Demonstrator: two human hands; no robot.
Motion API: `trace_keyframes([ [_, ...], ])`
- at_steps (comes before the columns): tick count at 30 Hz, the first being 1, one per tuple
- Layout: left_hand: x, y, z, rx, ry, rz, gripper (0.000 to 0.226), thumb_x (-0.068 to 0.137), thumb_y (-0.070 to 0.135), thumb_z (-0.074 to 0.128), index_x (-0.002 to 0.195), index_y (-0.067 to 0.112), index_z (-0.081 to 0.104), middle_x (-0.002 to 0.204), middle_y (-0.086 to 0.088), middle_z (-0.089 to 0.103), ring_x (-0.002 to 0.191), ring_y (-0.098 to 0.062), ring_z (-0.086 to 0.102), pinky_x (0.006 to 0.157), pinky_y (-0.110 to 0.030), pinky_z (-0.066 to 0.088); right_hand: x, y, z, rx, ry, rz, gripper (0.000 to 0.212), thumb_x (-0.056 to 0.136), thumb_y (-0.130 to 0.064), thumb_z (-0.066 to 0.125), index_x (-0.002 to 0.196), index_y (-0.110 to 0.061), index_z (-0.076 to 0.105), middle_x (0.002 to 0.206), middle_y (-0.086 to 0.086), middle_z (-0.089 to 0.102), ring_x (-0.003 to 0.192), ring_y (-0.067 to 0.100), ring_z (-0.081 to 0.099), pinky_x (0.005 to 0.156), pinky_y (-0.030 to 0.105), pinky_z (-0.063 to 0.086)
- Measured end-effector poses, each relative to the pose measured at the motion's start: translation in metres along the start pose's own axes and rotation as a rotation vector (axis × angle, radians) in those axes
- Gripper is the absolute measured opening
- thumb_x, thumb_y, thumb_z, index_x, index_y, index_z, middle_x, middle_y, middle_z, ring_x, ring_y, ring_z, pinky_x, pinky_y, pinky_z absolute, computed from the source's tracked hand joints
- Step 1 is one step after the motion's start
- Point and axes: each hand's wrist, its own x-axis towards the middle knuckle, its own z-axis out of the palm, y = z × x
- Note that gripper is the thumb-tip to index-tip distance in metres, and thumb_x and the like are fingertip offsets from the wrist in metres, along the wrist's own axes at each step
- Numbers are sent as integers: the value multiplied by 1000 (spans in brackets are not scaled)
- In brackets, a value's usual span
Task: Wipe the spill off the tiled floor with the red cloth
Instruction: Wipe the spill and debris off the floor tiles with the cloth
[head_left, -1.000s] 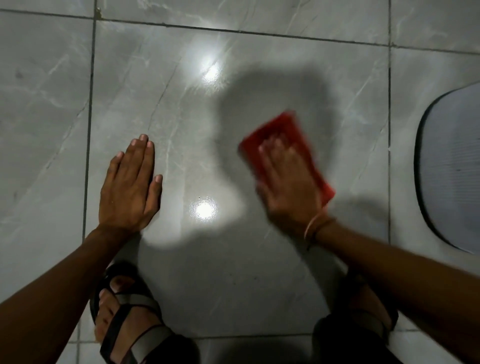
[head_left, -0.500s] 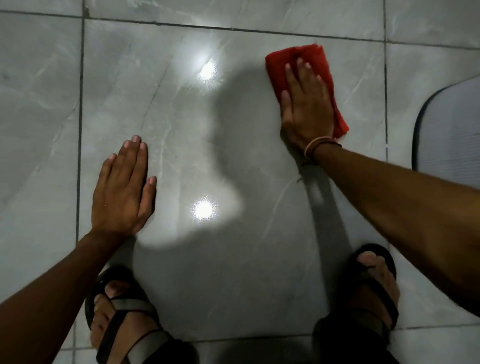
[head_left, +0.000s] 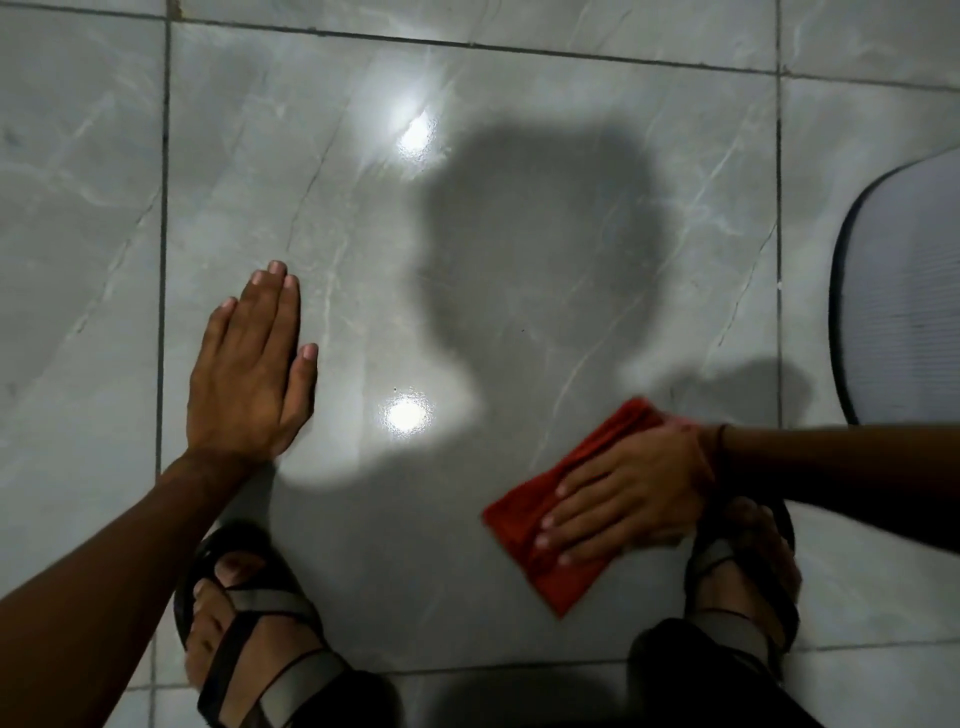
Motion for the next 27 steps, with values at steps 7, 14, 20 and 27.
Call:
trace_keyframes([
  [7, 1, -1, 1, 2, -5, 0, 65, 109, 31, 35, 167, 3, 25, 175, -14, 22, 163, -27, 19, 133, -41, 12, -81, 112, -30, -107, 347, 1134, 54, 109, -35, 36, 160, -15, 33, 166, 17, 33, 154, 36, 31, 129, 49, 20],
  [14, -1, -1, 2, 7, 5, -3, 64, 109, 30, 36, 166, 2, 26, 174, -15, 24, 163, -27, 21, 132, -42, 14, 71, 126, -43, -34, 626, 1893, 59, 109, -35, 31, 161, -8, 28, 168, 18, 28, 157, 31, 27, 129, 48, 24],
  [20, 0, 0, 1, 13, -6, -6, 65, 108, 30, 35, 166, 3, 26, 174, -15, 23, 163, -27, 21, 132, -40, 12, 121, -39, -7, 167, 262, 499, 59, 108, -33, 44, 161, -12, 30, 169, 14, 27, 160, 26, 20, 133, 44, 12],
  [27, 1, 0, 1, 4, -26, -6, 66, 108, 31, 35, 166, 3, 26, 175, -15, 23, 163, -26, 18, 132, -38, 9, 17, 62, -9, 40, 283, 478, 51, 107, -30, 39, 153, -9, 46, 163, 14, 41, 155, 29, 33, 128, 48, 28],
])
